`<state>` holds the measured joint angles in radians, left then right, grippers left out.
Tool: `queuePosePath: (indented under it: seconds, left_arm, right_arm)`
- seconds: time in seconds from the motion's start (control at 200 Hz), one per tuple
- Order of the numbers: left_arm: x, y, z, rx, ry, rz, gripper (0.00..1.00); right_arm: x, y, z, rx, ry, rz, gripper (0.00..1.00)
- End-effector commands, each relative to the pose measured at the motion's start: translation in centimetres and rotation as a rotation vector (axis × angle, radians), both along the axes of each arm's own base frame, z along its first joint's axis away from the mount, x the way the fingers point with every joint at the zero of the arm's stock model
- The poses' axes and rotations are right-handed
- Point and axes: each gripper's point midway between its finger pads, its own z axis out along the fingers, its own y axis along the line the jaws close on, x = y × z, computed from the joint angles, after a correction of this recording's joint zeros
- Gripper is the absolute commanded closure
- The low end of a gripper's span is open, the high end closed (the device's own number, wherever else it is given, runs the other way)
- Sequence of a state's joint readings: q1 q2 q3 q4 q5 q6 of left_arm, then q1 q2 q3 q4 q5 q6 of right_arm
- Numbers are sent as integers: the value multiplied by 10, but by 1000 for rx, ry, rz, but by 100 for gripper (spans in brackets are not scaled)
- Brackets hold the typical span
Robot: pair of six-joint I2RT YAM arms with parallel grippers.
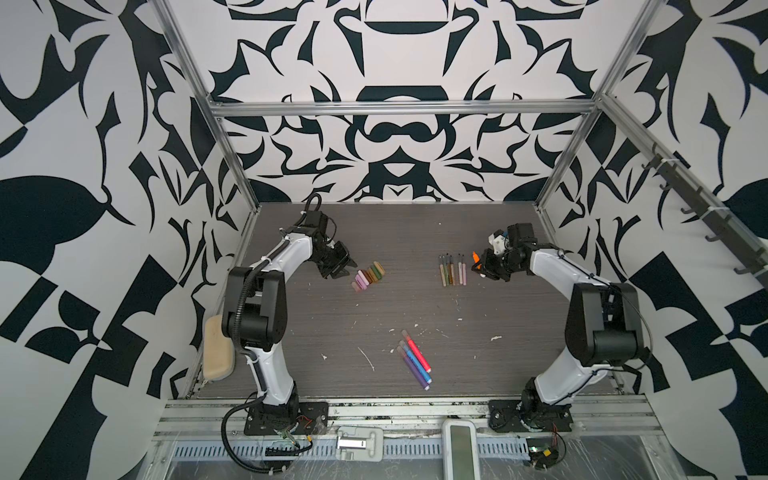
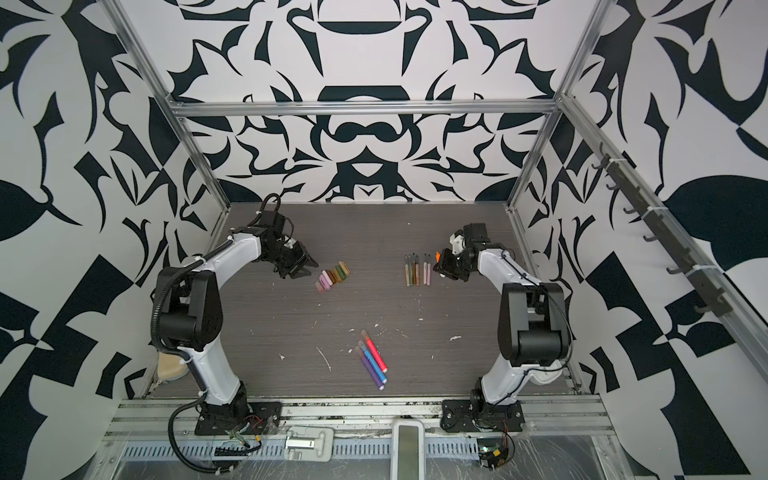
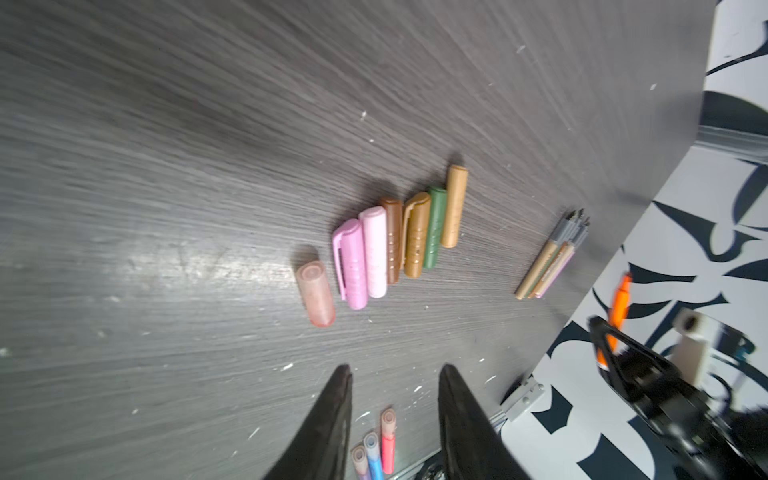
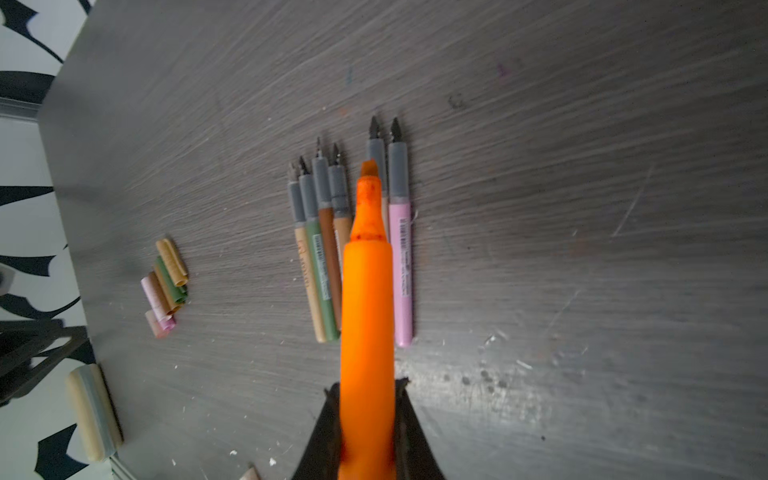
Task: Open the pen caps
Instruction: 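Lower the orange marker beside the uncapped pens and open the right gripper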
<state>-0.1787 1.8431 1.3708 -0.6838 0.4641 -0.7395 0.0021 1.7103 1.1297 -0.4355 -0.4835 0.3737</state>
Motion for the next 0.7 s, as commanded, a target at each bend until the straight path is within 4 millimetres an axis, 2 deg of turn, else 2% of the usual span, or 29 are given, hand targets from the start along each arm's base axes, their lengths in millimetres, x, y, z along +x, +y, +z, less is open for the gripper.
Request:
queuePosePath:
  seconds: [0.0,0.17,0.405,0.54,0.635,0.695]
  left_arm:
    - [-4,-2,16,-42,-3,37,62]
    - [-6,-2,27,-50,-22,34,62]
    - [-15,-1,28,-44,-13,20,62]
    - [-18,0,28,-41,-7,17,62]
    - [-18,0,28,-43,-6,15,62]
    - [-18,0,27,-45,-2,16,62]
  right_arm:
    - [23,-5,7,-27,-73,8,100]
    - [29,-7,-10,-23,-57,0,99]
    - [33,-8,-27,-19,-27,-2,93]
    - [32,-7,-35,-15,-6,1,84]
    - [32,-7,-36,-12,-4,-6,72]
    - [32,-7,-37,-8,-2,-7,70]
